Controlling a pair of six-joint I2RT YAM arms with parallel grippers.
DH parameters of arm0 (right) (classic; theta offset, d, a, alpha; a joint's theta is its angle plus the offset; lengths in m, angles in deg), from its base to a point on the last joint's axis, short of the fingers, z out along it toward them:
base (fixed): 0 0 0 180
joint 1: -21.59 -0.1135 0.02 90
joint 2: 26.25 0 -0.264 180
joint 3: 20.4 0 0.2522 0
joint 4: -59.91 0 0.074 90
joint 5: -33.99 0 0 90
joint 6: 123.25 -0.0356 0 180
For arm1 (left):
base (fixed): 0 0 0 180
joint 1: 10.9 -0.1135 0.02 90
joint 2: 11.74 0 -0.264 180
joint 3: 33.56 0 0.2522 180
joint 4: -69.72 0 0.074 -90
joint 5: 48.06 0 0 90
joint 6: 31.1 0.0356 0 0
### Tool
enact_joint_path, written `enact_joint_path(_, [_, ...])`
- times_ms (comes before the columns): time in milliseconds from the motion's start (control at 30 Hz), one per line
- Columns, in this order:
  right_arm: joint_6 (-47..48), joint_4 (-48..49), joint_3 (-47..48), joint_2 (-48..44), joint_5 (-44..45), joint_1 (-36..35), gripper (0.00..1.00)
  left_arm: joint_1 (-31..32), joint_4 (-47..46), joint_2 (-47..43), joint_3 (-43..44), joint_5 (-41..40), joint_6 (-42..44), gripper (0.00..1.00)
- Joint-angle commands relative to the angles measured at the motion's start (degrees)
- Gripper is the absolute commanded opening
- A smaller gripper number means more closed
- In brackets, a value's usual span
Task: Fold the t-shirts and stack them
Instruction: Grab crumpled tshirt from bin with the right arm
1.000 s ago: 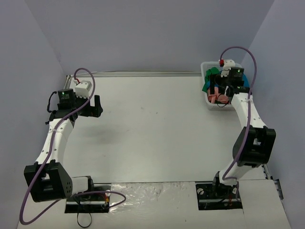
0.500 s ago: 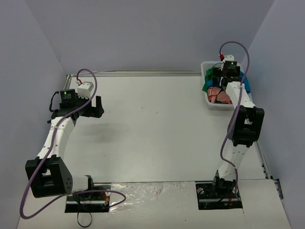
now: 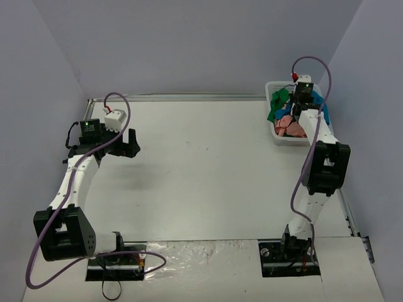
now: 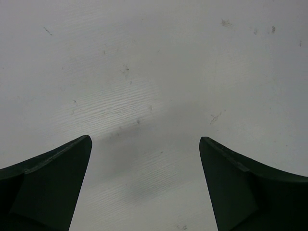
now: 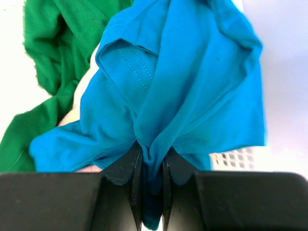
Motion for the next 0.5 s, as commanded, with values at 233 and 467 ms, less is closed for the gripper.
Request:
enact_joint_path(233, [1.53,-2.66,-4.32,-20.91,-0.75,-4.79,0.00,-0.20,0.73,-2.54,0.85,2.22,1.29,0.94])
enact_joint_path(467, [4.07,-4.86,-1.69,-21.97,2.14,-5.49,0.00,-0.11,1.26,-2.71,1.12,3.19,1.21,0.94])
